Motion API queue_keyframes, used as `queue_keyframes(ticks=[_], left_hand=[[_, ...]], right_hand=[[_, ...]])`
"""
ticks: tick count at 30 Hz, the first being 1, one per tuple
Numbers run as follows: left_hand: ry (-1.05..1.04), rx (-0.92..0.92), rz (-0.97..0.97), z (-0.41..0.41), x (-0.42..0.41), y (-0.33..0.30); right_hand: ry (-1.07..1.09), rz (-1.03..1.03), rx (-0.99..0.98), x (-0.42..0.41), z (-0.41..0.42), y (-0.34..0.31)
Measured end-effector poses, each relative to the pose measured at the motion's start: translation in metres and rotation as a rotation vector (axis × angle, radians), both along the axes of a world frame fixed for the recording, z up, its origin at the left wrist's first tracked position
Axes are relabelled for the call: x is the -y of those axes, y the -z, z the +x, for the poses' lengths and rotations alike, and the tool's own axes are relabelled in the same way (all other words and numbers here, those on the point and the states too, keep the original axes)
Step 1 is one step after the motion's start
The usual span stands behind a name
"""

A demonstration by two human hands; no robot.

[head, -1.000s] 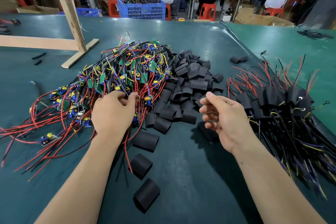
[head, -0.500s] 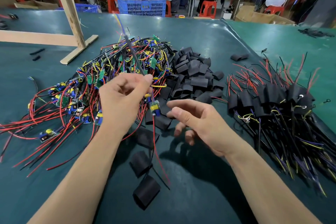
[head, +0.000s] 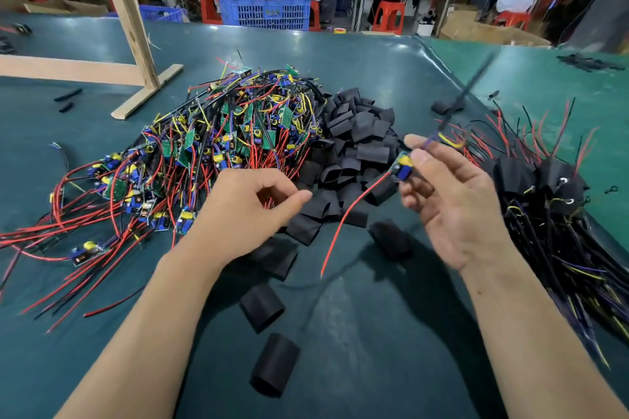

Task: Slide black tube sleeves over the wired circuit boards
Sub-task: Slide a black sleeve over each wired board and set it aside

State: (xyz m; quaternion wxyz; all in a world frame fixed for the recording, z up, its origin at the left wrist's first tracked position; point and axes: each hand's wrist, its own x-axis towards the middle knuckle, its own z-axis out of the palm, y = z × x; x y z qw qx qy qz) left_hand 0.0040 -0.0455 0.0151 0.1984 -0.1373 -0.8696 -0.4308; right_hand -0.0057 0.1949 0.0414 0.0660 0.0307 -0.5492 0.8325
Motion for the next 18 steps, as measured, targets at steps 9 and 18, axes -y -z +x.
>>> queue_keyframes(ticks=[9,18], left_hand=[[0.172,0.301,-0.143,-0.002,0.027,-0.013],[0.251,0.57,-0.456,0.004,0.037,-0.009]], right_hand=[[0.257,-0.088,0.019,-0.006,-0.005,0.0],[0.262,-0.095,0.072,-0.005,-0.008,0.005]])
